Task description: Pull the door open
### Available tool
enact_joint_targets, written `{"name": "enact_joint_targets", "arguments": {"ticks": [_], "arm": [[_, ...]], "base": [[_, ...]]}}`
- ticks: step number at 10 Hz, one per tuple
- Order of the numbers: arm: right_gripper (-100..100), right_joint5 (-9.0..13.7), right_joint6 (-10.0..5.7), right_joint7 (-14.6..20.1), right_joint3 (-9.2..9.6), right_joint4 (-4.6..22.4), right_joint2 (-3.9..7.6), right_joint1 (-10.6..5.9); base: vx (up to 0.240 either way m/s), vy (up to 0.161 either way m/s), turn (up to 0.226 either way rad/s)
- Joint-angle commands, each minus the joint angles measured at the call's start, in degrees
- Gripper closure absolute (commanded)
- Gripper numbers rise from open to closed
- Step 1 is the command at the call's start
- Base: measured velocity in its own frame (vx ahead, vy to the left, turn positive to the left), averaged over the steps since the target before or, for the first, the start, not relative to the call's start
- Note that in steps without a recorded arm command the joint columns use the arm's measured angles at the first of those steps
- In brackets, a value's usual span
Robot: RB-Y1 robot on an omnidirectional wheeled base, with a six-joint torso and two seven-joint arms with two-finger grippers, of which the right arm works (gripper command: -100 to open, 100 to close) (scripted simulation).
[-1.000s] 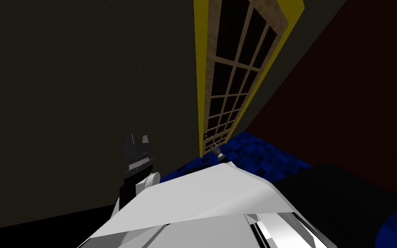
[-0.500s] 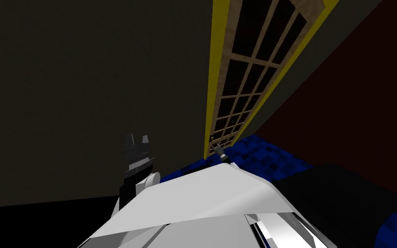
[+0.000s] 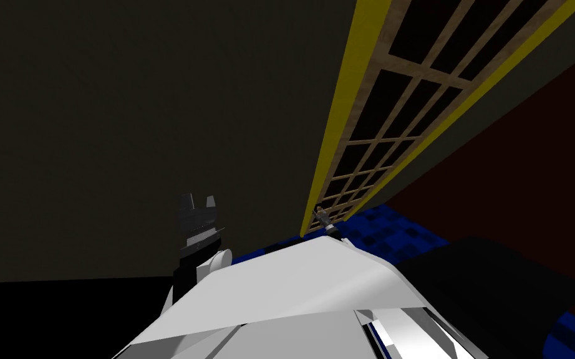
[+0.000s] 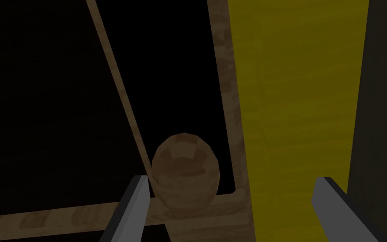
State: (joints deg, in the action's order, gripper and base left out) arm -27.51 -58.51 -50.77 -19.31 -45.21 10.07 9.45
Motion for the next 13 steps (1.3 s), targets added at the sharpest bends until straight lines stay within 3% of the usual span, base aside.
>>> {"name": "enact_joint_targets", "arguments": {"ticks": [1,2,3,8,13], "arm": [[-100,0.5,-1.04,0.0,-1.16,1.8,0.85,-0.76],[-100,0.2,-1.16,0.0,-0.44,2.0,0.43,-0.4],[100,0.2,-1.16,0.0,-0.44,2.0,0.43,-0.4],[100,0.2,-1.16,0.0,-0.44,2.0,0.43,-0.4],[100,3.3,-0.75,6.2,0.4,1.9,1.12,-0.55]], "base": [[0.104,-0.028,0.063],[0.009,0.003,0.0],[-0.018,0.001,-0.025],[-0.001,-0.01,-0.004],[-0.046,-0.014,0.062]]}}
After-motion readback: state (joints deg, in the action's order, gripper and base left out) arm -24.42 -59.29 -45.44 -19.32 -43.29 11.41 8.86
